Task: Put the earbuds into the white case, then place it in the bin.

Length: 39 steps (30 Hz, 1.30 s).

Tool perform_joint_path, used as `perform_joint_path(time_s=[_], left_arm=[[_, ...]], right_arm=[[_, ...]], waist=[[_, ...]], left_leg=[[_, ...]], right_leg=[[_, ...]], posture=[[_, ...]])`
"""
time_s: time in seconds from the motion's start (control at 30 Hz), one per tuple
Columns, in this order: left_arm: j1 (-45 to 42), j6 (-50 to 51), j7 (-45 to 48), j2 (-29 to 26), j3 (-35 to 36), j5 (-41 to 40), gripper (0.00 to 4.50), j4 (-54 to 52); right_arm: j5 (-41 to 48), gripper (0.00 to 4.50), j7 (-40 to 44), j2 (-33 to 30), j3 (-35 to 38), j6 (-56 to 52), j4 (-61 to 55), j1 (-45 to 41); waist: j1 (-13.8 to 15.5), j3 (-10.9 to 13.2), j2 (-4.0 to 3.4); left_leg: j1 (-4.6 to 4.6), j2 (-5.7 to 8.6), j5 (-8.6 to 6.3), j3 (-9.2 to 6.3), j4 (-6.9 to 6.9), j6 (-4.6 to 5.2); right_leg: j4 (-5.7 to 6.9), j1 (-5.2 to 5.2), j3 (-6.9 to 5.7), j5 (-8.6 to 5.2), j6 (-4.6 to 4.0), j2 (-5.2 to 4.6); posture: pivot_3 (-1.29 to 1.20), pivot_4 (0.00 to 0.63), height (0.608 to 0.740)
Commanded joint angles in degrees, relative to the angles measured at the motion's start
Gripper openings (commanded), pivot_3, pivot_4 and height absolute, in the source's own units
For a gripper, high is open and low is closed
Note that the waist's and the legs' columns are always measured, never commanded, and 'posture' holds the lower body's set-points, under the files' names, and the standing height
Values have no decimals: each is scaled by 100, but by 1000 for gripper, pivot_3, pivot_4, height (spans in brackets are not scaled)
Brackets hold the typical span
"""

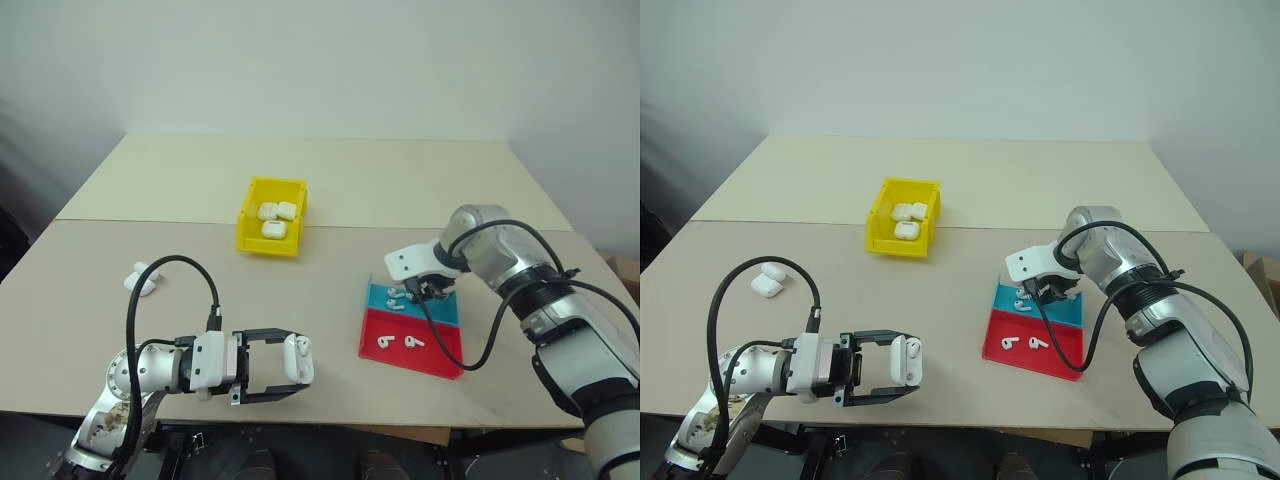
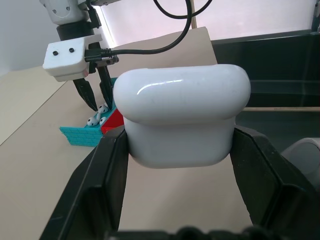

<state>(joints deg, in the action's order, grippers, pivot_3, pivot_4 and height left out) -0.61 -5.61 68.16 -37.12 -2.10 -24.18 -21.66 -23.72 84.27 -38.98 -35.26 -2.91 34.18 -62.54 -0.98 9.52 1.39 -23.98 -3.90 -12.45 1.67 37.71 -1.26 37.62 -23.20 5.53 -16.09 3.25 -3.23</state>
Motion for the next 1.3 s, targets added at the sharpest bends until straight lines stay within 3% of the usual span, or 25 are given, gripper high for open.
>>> perform_joint_path(time_s=[0.03, 0.4, 0.6, 0.7, 0.9, 1.03, 1.17, 1.3], left_arm=[[-23, -58, -26, -76, 7, -5, 2766, -135], [-74, -13, -89, -55, 10, -69, 2766, -162], [-304, 254, -309, 64, 48, -335, 2766, -318], [-545, 648, -585, 154, 84, -636, 2766, -556], [-1274, 1653, -1106, 197, 2, -1074, 2766, -914], [-1733, 2078, -1265, 280, -64, -1263, 2766, -992], [-1966, 2173, -1423, 527, -64, -1424, 2766, -1044], [-2161, 2250, -1538, 672, -77, -1447, 2766, -1034]], right_arm=[[-78, 664, -2, -97, 118, 182, -106, -1], [-53, 664, -29, -134, 238, 153, -225, 34], [516, 664, 54, -399, 1010, -590, -1014, 36], [1076, 664, 26, -600, 1744, -1444, -1880, 206], [2978, 664, -410, -577, 3889, -4230, -4323, 868], [4316, 664, -1334, 165, 5370, -5811, -5853, 1383], [5639, 664, -2165, 1113, 6483, -6608, -6888, 1619], [6833, 664, -2901, 1633, 7065, -7075, -7428, 1682]], waist=[[1, 0, 0], [2, 0, 0], [15, 2, -3], [32, 2, -3], [39, 2, -3], [11, 1, -2], [0, 1, -2], [14, 1, -2]], left_leg=[[0, 0, 0, 0, 0, 0], [2, 0, 0, 0, 1, 0], [1, 0, 0, 0, 1, 0], [-2, 0, 0, -3, 1, 0], [-7, 1, 0, -14, 7, 0], [-5, 2, 0, -18, 7, 0], [0, 2, 0, -20, 7, 0], [-1, 3, 0, -21, 8, 0]], right_leg=[[0, 0, 0, 0, 0, 0], [2, 2, 0, 0, 0, 0], [2, 1, 0, 0, 0, 0], [2, 2, -1, 0, 0, -1], [4, 5, -7, 1, 1, 0], [4, 9, -8, 1, 2, 1], [11, 12, -6, 1, 2, 4], [10, 13, -8, 1, 3, 3]], posture=[[0, 150, 740], [0, 150, 740], [0, 150, 740], [0, 150, 740], [0, 150, 740], [0, 150, 740], [0, 150, 740], [0, 150, 740]])
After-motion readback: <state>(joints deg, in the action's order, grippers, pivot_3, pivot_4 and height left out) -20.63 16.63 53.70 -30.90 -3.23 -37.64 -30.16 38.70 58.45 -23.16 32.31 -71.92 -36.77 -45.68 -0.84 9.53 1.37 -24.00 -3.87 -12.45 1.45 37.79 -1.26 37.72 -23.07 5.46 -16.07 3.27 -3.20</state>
